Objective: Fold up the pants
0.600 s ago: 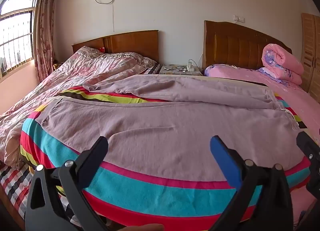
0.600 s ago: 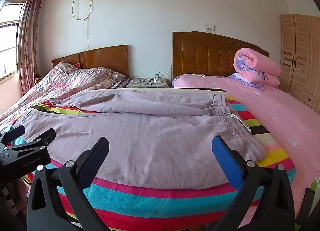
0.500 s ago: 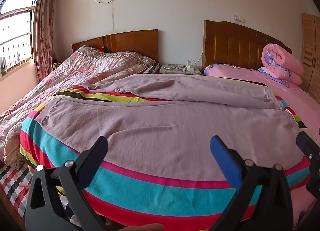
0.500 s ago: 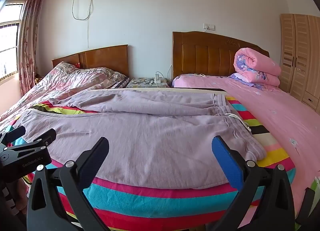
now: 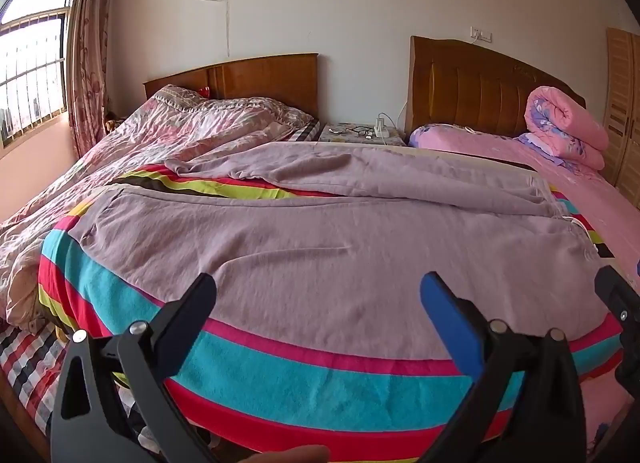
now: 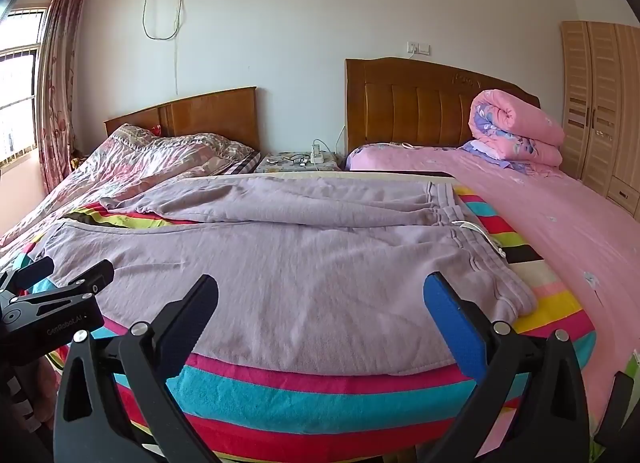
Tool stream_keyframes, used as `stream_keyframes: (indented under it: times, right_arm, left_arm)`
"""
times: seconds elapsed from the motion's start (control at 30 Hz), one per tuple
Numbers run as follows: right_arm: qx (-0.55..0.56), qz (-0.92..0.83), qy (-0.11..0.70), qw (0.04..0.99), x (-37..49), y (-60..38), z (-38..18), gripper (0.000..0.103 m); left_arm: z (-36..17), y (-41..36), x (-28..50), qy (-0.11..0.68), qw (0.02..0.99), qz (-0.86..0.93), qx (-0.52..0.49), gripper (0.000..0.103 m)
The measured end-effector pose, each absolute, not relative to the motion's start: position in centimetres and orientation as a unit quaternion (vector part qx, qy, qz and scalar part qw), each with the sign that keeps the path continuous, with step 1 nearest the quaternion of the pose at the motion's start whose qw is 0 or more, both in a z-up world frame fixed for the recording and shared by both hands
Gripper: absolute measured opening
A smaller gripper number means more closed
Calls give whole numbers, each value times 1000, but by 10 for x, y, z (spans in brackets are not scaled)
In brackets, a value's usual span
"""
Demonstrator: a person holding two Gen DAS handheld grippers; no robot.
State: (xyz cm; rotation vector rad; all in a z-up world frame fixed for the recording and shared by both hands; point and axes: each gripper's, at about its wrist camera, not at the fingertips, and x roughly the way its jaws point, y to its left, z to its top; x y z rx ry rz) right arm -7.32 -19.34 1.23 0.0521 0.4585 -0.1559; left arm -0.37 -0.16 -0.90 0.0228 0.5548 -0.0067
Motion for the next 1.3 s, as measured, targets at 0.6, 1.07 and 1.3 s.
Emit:
stream_keyframes:
  times: [0.6,1.07,1.3]
  right_arm:
    - [38,-73,234,969,-75,-196,4,99]
    - [42,-73,238,968,-71,-200,4,99]
    - [45,-74,242,966,-72,-201,1,99]
  left_arm:
    - [-5,3,1,282,959,-4,7,102]
    - [-5,3,1,282,959,-4,7,102]
    - [-6,3,1,283,959,-4,7,102]
